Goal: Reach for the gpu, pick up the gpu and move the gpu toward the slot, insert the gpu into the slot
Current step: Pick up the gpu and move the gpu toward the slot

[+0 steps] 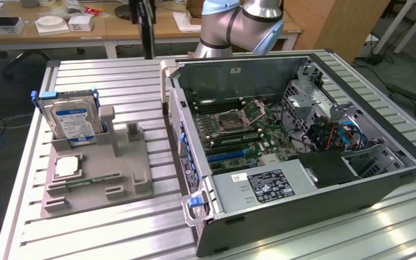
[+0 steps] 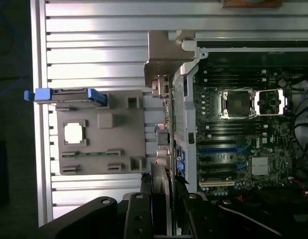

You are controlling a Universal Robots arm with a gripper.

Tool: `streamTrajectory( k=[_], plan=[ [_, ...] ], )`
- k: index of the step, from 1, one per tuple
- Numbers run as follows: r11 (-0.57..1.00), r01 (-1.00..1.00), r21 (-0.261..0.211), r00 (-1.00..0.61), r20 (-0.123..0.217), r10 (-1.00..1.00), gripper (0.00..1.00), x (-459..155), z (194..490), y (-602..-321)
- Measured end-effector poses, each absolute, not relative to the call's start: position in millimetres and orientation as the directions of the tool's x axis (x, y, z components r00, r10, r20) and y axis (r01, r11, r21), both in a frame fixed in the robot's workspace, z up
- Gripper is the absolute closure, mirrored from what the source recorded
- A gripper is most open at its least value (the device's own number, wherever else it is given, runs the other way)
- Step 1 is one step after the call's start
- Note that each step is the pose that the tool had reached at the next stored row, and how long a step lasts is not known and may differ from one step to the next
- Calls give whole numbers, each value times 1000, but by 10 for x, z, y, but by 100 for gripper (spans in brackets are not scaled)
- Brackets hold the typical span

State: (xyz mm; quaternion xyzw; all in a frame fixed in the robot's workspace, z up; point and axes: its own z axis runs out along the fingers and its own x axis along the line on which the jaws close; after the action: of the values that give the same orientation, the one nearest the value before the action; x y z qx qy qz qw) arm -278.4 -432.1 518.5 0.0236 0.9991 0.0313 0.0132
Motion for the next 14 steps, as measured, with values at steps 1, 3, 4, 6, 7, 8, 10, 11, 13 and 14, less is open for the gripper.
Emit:
streamTrajectory(
  k=[1,3,4,6,7,8,10,11,13,14],
  plan=[
    [997,47,63,-999,-25,48,72,-2737,5167,-4321],
    [997,47,63,-999,-25,48,72,-2647,5130,-4320],
    [997,47,63,-999,-25,48,72,-2602,5113,-4321],
    [997,46,63,-999,-25,48,72,-2512,5076,-4321],
    [997,47,63,-999,-25,48,72,-2467,5059,-4320],
    [997,47,63,-999,-25,48,72,-2418,5039,-4320],
    [997,46,63,-999,-25,48,72,-2328,5004,-4321],
    [997,47,62,-999,-25,48,72,-2283,4990,-4320],
    [997,47,56,-999,-25,48,72,-2196,4975,-4320],
    [998,47,52,-999,-25,48,72,-2154,4968,-4320]
  ],
)
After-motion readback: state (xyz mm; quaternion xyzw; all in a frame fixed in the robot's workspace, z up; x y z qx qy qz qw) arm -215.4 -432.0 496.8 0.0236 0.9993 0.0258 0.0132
